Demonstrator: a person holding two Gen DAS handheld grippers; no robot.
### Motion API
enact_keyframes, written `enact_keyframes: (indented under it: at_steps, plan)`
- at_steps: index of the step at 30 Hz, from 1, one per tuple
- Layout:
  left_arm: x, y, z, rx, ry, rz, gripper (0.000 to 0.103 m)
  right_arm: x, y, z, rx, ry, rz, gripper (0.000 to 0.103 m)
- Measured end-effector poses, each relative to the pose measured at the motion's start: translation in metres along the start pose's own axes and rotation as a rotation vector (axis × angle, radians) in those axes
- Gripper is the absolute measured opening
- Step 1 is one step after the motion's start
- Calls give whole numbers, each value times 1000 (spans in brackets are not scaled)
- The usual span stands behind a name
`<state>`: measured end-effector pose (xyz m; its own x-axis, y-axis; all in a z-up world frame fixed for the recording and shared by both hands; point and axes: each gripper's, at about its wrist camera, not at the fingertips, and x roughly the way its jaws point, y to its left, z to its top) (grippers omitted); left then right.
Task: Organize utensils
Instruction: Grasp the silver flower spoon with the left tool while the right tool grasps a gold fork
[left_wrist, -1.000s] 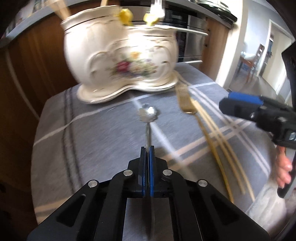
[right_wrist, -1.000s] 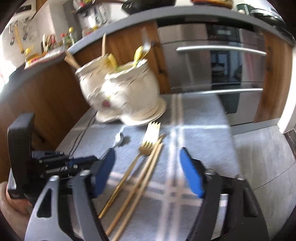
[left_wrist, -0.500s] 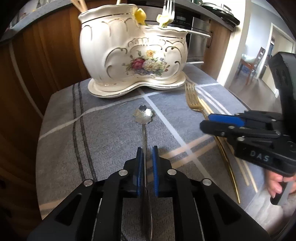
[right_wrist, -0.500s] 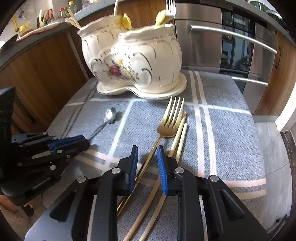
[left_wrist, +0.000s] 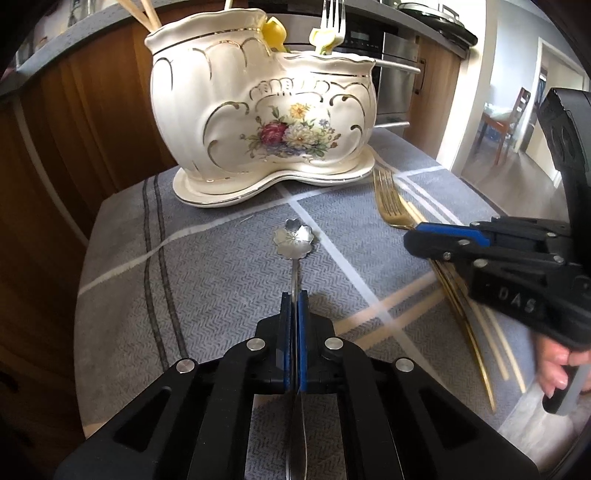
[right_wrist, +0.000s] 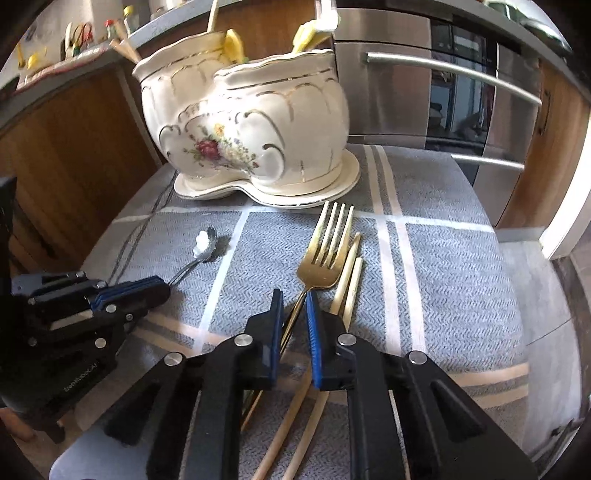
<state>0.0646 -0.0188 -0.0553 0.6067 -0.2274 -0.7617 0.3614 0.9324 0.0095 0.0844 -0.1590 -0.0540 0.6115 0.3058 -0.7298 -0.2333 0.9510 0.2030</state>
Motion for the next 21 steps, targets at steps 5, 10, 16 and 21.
enact_keyframes:
  at_steps: [5, 10, 16, 21]
  plan:
    - [-6, 3, -2, -10, -26, -8, 4, -6, -4, -2, 7, -1, 51, 5]
    - [-11, 6, -1, -21, -51, -20, 4, -15, -3, -3, 9, -26, 88, 5]
    - [-16, 6, 0, -19, -68, -29, 4, -29, 5, -5, -52, -58, 91, 5]
    - [-10, 7, -3, -3, -29, -14, 4, -11, 7, -11, -81, 36, 75, 5]
